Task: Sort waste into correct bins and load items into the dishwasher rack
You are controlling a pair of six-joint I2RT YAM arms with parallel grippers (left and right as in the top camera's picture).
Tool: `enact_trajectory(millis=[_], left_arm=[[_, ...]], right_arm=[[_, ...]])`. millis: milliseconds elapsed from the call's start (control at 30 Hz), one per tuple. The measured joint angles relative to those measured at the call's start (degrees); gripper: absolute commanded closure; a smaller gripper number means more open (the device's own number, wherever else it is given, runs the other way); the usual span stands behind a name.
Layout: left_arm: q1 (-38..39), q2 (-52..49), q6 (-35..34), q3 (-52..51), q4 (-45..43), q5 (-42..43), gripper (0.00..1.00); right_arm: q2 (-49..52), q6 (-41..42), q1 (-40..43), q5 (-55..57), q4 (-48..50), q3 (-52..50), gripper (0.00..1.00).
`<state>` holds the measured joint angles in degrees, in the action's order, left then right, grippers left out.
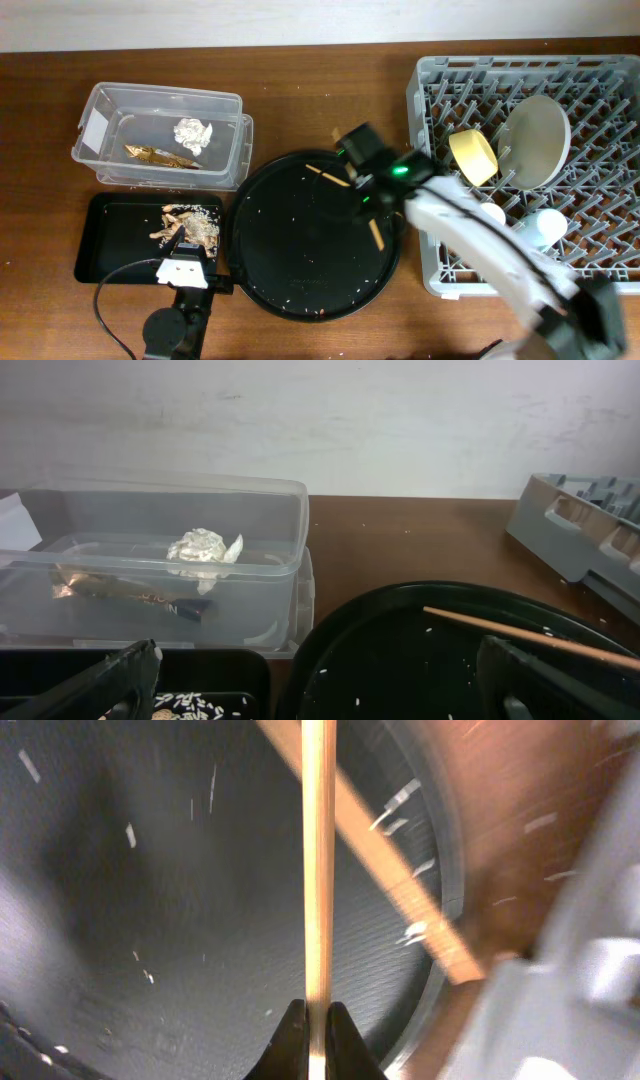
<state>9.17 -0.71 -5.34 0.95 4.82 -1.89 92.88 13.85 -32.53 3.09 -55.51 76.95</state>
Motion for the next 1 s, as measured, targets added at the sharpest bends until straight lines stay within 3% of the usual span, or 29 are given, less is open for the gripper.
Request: enact_trajectory(millis=[100,300,333,400,433,533,700,833,1000], left_arm=[[0.0,0.0,0.0,0.0,0.0,0.0,0.00],[0.0,0.0,0.0,0.0,0.0,0.0,0.00],[0.0,0.0,0.0,0.0,0.0,0.0,0.00],[0.0,0.0,0.0,0.0,0.0,0.0,0.00],[0.0,0.0,0.0,0.0,0.0,0.0,0.00],[0.0,0.0,0.0,0.0,0.0,0.0,0.00],[0.0,0.0,0.0,0.0,0.0,0.0,0.00],[0.0,0.0,0.0,0.0,0.0,0.0,0.00],[0.0,0.0,0.0,0.0,0.0,0.0,0.00]], right_arm=[[-5.9,-0.9,8.6,7.1,0.0,0.8,0.96],[-0.1,-3.8,21.6,10.2,3.5,0.8,0.96],[2.4,-4.1,22.6,10.2,3.5,0.8,0.91],[4.5,-5.3,23.1,9.5,3.5,0.7,0.72],[4.5,-5.8,22.6,8.9,3.3,0.7,0.63],[4.1,-6.4,19.9,6.8,1.2,0.7,0.53],[3.3,-6.0,6.3,0.2,0.9,0.7,0.37],[6.4,-6.0,-4.9,-1.7,5.5,-1.0,0.41],[18.6,-5.7,-7.6,-2.8,7.0,-3.5,0.45]])
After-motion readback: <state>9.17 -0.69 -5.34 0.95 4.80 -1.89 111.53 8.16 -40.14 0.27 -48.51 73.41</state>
